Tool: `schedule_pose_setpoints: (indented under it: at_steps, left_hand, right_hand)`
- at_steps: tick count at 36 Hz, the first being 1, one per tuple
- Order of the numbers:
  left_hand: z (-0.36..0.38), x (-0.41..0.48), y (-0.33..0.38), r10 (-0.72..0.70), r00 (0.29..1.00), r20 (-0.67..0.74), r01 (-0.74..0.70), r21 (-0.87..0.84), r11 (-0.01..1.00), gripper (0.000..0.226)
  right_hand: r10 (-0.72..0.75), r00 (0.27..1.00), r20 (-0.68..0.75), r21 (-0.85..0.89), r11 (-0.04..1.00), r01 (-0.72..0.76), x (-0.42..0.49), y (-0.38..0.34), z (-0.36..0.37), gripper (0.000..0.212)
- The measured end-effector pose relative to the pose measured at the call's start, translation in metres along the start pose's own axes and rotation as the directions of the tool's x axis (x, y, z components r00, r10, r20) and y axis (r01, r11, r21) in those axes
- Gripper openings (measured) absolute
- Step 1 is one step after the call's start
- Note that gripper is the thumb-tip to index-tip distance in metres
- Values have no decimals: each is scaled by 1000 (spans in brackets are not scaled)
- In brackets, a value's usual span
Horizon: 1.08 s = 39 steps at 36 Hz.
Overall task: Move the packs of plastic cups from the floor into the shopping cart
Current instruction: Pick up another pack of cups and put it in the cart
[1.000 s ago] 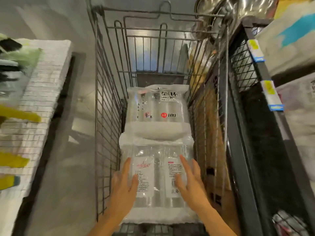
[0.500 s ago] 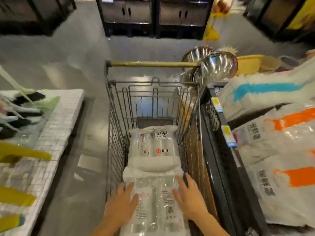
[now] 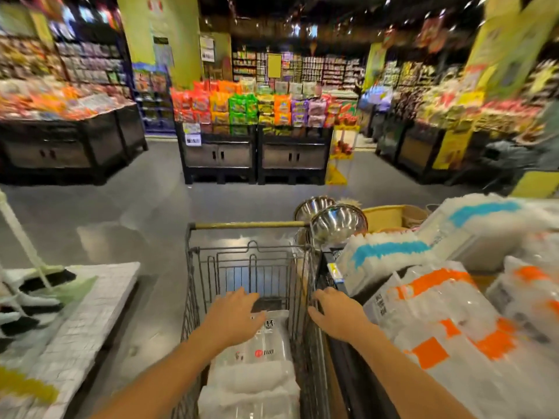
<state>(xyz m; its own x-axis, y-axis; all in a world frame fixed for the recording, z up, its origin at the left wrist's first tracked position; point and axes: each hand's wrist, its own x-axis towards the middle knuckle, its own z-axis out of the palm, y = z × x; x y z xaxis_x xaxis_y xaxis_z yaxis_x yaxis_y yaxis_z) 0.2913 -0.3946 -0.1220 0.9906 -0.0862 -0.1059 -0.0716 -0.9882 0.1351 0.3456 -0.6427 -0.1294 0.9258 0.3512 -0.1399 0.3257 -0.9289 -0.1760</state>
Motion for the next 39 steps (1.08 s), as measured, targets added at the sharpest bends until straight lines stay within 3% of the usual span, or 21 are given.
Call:
schedule_pose_setpoints:
  at_steps: [8, 19, 31, 39]
  left_hand:
    - [-54, 6, 38, 200, 978, -56, -200, 3, 980, 58]
    - [-74, -2, 83, 534, 845, -26, -535, 1, 845, 53]
    - [-66, -85, 190, 812, 584, 3, -810, -65, 583, 55]
    - [-59, -188, 273, 952, 307, 1, -950, -52, 306, 53]
  right_hand:
    - [98, 985, -142, -42, 994, -105, -44, 9, -61, 37]
    - [453, 869, -201, 27, 889, -457, -157, -5, -74, 46]
    - [757, 613, -224, 124, 646, -753, -340, -27, -54, 45]
    - [901, 365, -236, 187, 411, -892, -485, -63, -39, 44]
